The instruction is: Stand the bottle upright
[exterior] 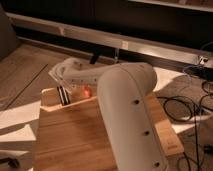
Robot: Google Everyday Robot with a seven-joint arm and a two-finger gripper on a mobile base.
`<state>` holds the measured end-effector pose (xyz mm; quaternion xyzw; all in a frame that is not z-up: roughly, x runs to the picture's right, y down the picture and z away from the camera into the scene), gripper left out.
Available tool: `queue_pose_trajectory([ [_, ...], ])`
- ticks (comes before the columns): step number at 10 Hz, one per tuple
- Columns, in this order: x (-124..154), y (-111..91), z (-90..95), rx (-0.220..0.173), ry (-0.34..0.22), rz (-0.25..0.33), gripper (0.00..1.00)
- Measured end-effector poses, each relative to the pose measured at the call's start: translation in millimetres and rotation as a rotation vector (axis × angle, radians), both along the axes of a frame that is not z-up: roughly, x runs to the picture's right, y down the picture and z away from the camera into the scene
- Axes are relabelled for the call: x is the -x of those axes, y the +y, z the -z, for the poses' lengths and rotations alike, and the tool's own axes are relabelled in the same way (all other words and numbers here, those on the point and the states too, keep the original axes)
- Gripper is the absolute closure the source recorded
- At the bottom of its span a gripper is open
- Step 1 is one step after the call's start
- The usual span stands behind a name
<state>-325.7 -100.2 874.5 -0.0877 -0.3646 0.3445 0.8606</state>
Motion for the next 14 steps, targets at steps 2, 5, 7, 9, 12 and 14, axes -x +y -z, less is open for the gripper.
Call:
queue_pose_trajectory([
  [2, 3, 14, -5.2, -0.003, -0.049, 0.015, 0.91],
  [5, -10, 5, -6.4, -0.034, -0.084, 0.007, 0.91],
  [7, -22, -13, -1.3, -0.069, -0.105, -0.014, 0.91],
  [9, -39, -37, 3.6, -0.109, -0.143, -0.068, 0.91],
  [12, -57, -42, 0.1, -0.096, -0.226, -0.185, 0.91],
  [14, -64, -34, -4.9, -0.07, -0.27, -0.248, 0.91],
])
